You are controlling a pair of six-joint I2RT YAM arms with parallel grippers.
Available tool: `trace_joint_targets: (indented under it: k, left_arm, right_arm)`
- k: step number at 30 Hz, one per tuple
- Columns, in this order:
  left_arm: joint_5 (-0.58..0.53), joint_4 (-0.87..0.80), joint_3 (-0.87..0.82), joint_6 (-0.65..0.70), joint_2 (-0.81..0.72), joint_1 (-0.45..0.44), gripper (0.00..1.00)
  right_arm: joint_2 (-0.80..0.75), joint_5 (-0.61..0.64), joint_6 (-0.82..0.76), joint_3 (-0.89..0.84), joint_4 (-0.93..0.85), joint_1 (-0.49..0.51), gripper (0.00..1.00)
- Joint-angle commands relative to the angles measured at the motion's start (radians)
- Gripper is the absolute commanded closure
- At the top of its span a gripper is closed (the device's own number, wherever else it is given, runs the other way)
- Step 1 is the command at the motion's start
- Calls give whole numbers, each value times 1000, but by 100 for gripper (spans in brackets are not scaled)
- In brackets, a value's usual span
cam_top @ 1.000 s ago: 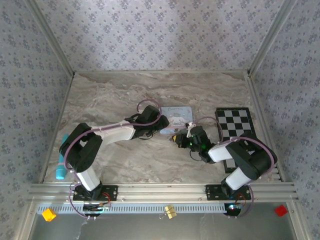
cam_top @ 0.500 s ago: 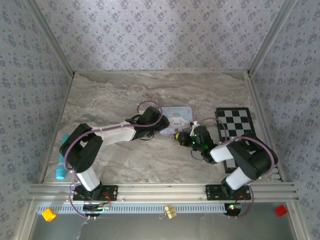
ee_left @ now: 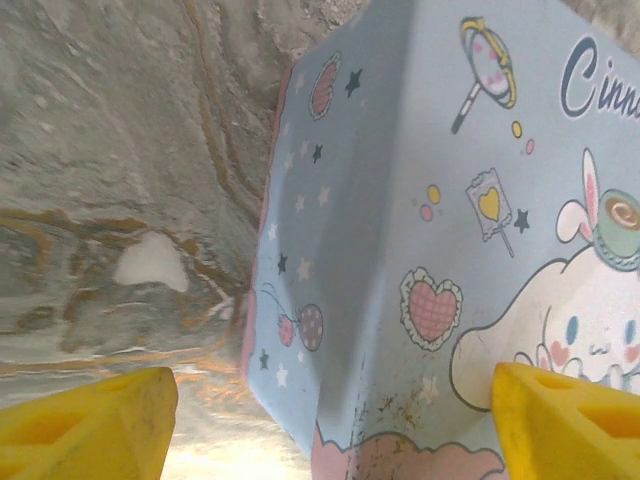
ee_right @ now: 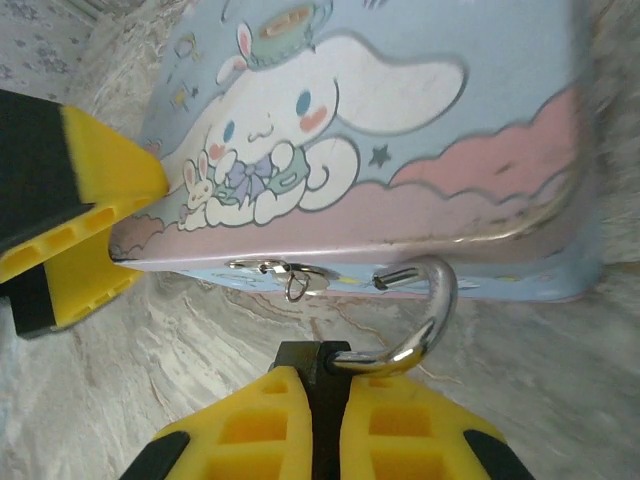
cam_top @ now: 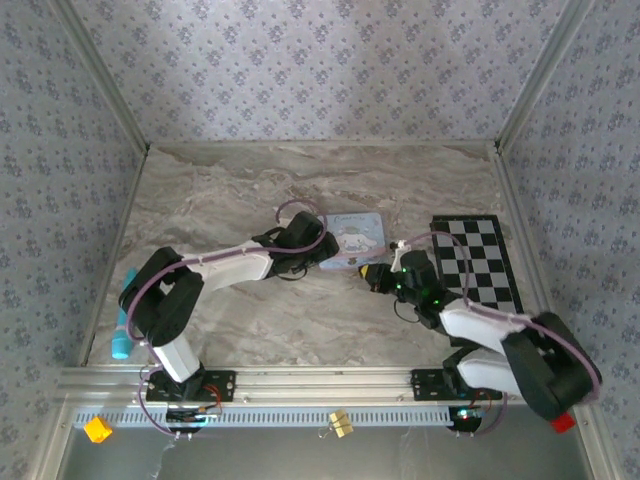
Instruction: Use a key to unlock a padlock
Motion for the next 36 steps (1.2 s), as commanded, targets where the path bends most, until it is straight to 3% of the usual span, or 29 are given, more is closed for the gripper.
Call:
trace_joint_targets:
  k: [1, 9, 12, 17, 24, 29, 32, 36]
  left_arm:
    - [-51, -249, 59, 187, -34, -13, 18]
    - [-141, -295, 15, 489, -204, -64, 8]
    - [-205, -312, 24, 611, -210, -118, 6]
    - [-191, -353, 111, 758, -141, -173, 5]
    - [-393, -486, 269, 767, 30, -196, 4]
    - [-505, -541, 374, 772, 109, -214, 3]
    - [-476, -526, 407, 808, 136, -218, 1]
    - [-330, -452, 421, 847, 168, -219, 1]
  right_arm:
    - [-133, 47, -145, 51, -316, -13, 100]
    - [-305, 56, -261, 192, -784, -43, 100]
    - [-308, 57, -253, 237, -867, -44, 100]
    - [-268, 41, -201, 285, -964, -46, 100]
    - [-233, 54, -131, 314, -1094, -48, 100]
    - [-185, 38, -108, 285, -1085, -50, 100]
    - [-150, 10, -85, 255, -1053, -58, 100]
    - [-102, -18, -75, 238, -1011, -74, 100]
